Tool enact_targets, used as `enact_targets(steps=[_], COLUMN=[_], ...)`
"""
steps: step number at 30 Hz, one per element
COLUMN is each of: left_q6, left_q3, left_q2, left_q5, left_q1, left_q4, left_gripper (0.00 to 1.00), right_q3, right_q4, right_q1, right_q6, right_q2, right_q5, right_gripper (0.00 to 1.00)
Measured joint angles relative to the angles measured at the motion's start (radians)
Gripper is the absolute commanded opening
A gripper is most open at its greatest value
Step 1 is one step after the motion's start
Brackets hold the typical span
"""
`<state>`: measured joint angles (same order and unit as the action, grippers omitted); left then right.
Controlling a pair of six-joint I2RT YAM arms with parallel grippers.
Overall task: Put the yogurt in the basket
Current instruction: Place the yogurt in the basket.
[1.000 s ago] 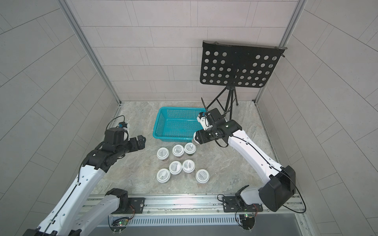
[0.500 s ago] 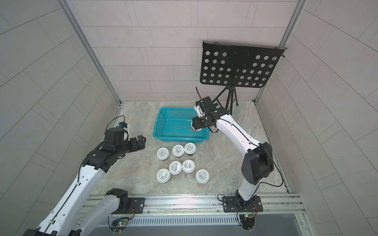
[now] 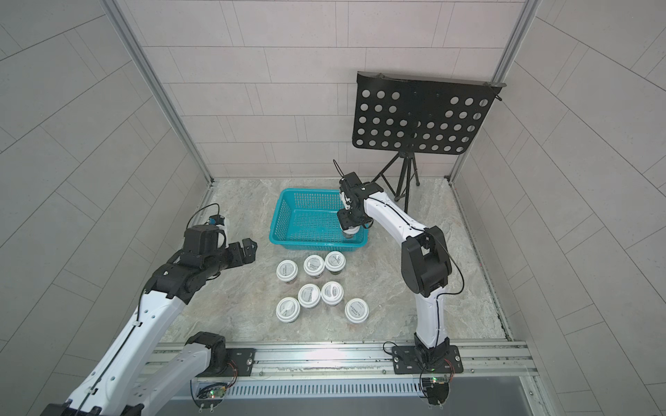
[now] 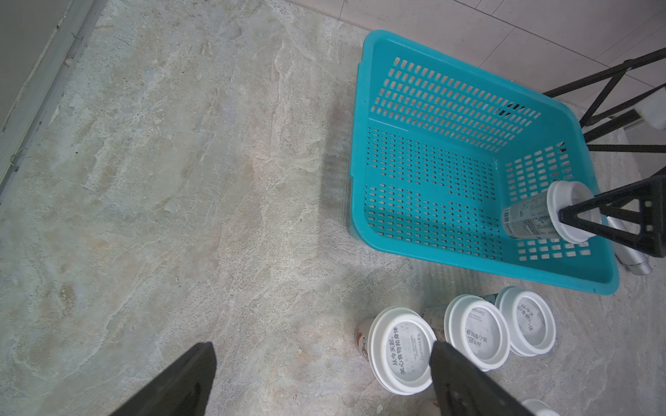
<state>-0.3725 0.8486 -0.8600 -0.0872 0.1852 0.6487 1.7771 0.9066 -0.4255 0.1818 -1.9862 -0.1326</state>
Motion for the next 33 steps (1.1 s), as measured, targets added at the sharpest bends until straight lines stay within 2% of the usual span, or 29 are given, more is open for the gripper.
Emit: enact_targets(steps=[11, 24, 33], left_q6=[0.0, 0.0, 0.0], left_q3=[0.0, 0.0, 0.0], left_q2=[-0.002, -0.004, -0.005], left_q5=[-0.011, -0.022, -0.024], left_q1=[-0.011, -0.015, -0.016], left_q4=[0.0, 0.0, 0.0], left_gripper=[1.0, 1.0, 1.0], right_q3=[0.016, -0.015, -0.035], right_q4=[0.071, 0.072, 0.048], right_q1=[-0.029, -0.048, -0.048], right_q6=[-0.047, -0.051, -0.049], right_q2=[-0.039, -0.057, -0.048], right_q5=[0.014, 0.03, 0.033], right_gripper=[0.61, 0.62, 0.71])
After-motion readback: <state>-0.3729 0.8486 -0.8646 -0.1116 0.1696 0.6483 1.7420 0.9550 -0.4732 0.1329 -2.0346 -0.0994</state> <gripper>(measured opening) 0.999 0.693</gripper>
